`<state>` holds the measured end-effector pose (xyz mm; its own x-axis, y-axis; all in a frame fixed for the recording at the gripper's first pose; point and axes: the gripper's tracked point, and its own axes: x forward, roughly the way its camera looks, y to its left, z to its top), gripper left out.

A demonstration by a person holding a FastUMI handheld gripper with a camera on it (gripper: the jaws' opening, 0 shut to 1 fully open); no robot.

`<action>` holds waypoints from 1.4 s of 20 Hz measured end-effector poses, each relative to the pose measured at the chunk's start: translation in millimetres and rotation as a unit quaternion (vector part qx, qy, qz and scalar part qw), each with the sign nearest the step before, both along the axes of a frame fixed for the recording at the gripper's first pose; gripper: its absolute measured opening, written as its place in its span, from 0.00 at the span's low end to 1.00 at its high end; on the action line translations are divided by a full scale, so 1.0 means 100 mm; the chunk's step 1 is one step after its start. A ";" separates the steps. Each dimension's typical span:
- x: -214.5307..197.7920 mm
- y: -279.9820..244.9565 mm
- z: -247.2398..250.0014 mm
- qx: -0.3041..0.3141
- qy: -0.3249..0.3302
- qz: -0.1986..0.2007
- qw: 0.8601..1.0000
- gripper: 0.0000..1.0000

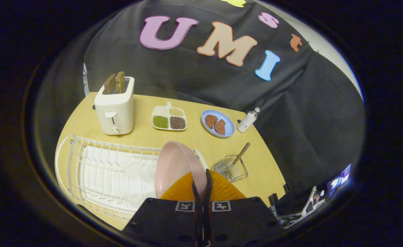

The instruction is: Take the plate from the dish rack, then take the spoon from the basket and place it into the plate.

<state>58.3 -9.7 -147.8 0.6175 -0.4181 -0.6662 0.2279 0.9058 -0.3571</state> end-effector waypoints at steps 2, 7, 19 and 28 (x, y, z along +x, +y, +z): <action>0.00 0.01 0.08 -0.018 -0.002 0.002 1.000 0.04; -0.03 0.02 0.43 -0.003 -0.044 -0.020 0.999 0.04; -0.68 -0.65 0.83 0.065 -0.130 -0.050 0.988 0.04; -1.04 -1.66 0.57 0.172 -0.184 -0.098 0.963 0.04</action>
